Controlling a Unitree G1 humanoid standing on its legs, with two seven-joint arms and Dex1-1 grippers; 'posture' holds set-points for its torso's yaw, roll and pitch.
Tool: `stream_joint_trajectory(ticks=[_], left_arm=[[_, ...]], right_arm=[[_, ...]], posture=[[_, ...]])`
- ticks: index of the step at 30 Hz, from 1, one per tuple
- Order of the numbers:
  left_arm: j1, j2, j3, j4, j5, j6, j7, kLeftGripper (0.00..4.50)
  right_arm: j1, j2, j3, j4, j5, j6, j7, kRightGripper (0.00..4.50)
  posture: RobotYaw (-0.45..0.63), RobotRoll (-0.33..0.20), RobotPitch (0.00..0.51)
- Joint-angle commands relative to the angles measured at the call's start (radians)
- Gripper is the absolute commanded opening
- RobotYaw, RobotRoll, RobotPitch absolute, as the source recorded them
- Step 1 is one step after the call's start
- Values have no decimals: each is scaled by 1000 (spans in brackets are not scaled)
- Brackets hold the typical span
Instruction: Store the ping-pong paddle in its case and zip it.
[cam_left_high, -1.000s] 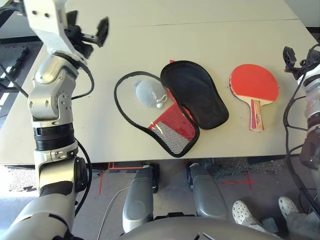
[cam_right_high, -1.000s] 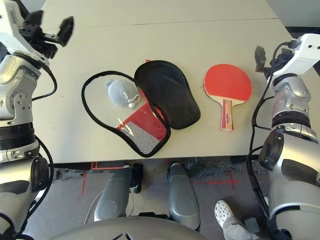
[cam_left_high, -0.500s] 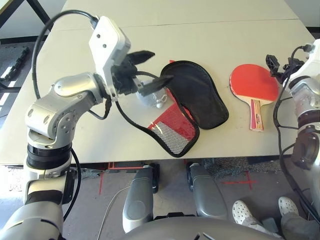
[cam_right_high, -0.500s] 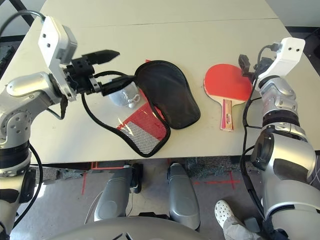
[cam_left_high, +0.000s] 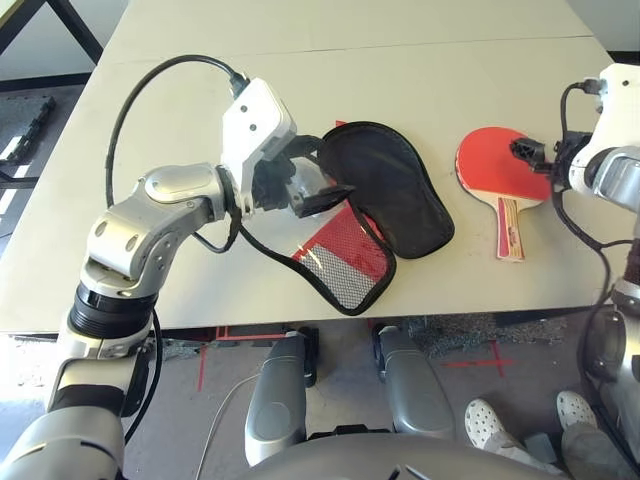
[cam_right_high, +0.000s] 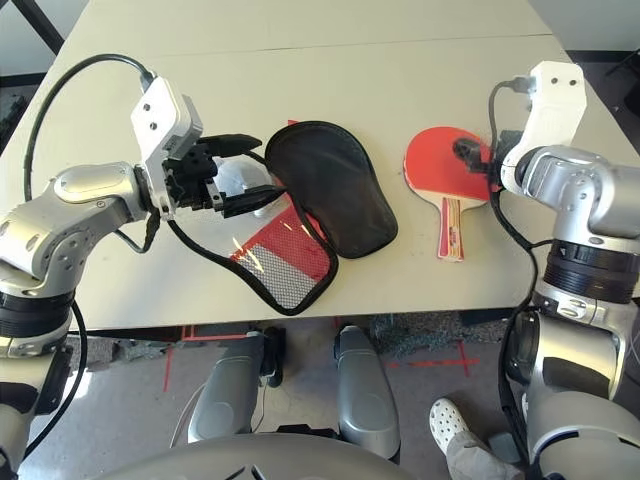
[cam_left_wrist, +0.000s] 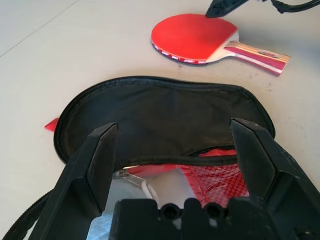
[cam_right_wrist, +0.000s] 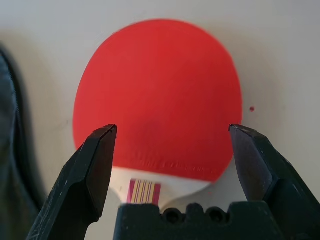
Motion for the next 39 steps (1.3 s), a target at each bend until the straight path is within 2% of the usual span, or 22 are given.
stream_joint_trajectory(ticks=[1,7,10,15,18,26,29,36,38,39], left_arm=[[-6,-11,-24,22,23,-26,-24,4500],[-15,-34,-37,46,50,-50,-42,4500],[-17,-39,-38,54,61,-60,-48,4500],[-11,-39,-37,49,69,-65,-52,4500],[-12,-40,-36,51,74,-67,-54,4500],[-17,-48,-38,54,85,-74,-59,4500],[-18,-54,-42,54,91,-79,-58,4500],[-13,-58,-46,52,99,-80,-59,4500],[-11,-57,-48,49,100,-79,-58,4500],[-11,-58,-49,49,100,-79,-58,4500]], right_arm=[[75,-28,0,-77,128,34,-44,4439],[187,-81,4,-128,398,34,-200,4439],[259,-65,0,-146,504,34,-303,4439],[311,-28,-17,-146,671,34,-489,4439],[318,1,-19,-142,745,34,-586,4439],[286,51,-16,-94,833,34,-746,4439],[279,64,-11,-83,826,34,-771,3858],[269,43,17,-102,823,34,-767,1408],[257,25,29,-114,810,34,-749,1079],[248,12,39,-126,797,34,-734,1079]], posture=[[-112,0,257],[-119,0,255],[-114,0,255],[-106,0,252],[-105,0,251],[-105,0,247],[-104,0,247],[-97,0,247],[-97,0,247],[-97,0,247]])
